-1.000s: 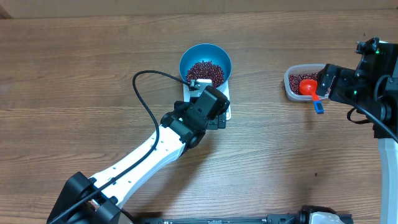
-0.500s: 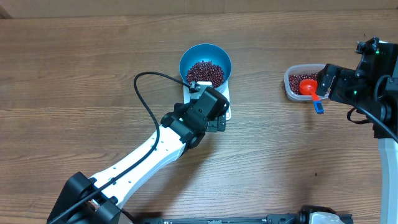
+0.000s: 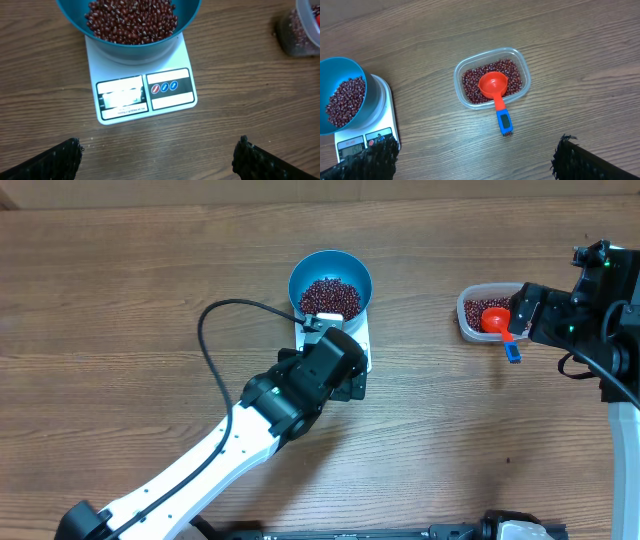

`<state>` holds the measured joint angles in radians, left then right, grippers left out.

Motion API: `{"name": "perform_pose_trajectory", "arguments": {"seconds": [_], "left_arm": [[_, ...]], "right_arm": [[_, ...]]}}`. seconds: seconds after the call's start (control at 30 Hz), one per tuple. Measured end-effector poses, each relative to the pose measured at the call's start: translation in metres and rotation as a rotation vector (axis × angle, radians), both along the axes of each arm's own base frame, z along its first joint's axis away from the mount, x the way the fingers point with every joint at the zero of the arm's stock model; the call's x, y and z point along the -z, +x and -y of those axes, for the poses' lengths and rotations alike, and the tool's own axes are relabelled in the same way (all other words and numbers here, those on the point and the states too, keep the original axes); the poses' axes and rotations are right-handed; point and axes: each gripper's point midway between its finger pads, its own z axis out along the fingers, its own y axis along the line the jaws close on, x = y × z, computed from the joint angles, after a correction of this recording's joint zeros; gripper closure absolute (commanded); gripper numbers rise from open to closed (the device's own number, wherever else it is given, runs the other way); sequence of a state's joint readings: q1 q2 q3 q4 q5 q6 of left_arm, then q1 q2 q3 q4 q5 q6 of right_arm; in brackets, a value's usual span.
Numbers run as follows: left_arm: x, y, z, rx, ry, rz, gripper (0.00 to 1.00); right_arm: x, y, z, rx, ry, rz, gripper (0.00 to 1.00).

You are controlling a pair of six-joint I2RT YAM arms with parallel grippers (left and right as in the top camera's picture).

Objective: Scoop item into bowl and weigh 150g on scale

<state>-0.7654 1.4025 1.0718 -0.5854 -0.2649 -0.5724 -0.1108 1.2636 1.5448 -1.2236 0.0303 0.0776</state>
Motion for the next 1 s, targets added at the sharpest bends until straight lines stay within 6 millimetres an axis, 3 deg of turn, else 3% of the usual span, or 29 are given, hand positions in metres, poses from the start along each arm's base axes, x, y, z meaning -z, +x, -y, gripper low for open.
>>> {"name": "perform_pose_trajectory", "arguments": {"seconds": [0.67, 1.0], "left_arm": [[-0.036, 0.004, -0.024, -0.059, -0.048, 0.104, 0.0], [-0.02, -0.004, -0.06, -0.125, -0.188, 0.266, 0.01]], "right_arm": [[0.0, 0.0, 0.0, 0.0, 0.0, 0.0, 0.0], [0.0, 0.0, 0.0, 0.0, 0.0, 0.001, 0.0]]}}
